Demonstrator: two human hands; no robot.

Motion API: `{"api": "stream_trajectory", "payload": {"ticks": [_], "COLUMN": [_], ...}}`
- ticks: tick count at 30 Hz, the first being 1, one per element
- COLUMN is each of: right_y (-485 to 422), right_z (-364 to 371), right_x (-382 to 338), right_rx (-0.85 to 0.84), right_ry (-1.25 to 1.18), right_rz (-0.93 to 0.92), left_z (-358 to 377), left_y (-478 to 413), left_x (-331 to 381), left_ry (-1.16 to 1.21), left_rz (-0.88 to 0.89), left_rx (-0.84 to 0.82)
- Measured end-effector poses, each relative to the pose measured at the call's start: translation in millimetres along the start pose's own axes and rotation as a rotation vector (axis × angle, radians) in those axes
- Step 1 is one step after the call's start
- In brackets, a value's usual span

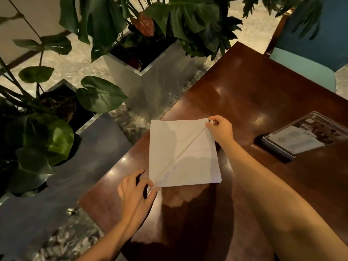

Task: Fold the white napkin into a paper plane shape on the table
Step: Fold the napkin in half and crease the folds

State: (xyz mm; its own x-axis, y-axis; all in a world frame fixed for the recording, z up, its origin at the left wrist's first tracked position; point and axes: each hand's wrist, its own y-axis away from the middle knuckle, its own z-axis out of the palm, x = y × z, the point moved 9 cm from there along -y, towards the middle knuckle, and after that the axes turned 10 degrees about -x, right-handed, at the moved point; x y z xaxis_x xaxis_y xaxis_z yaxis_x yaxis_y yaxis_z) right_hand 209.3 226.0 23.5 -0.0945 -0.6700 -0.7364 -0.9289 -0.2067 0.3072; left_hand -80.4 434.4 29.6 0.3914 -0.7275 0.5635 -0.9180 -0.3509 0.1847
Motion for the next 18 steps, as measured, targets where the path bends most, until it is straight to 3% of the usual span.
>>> {"api": "stream_trajectory", "payload": {"ticks": [18], "right_y": [-16], "right_z": [2], "right_x": [4], "right_rx": [0.075], "right_ry": [-0.032], "right_rz": [0.123], "left_z": [0], "left_y": [-2], "left_x": [1], "left_ry": [0.030], "left_rz": [-0.040], "left_rx": [0.031]}}
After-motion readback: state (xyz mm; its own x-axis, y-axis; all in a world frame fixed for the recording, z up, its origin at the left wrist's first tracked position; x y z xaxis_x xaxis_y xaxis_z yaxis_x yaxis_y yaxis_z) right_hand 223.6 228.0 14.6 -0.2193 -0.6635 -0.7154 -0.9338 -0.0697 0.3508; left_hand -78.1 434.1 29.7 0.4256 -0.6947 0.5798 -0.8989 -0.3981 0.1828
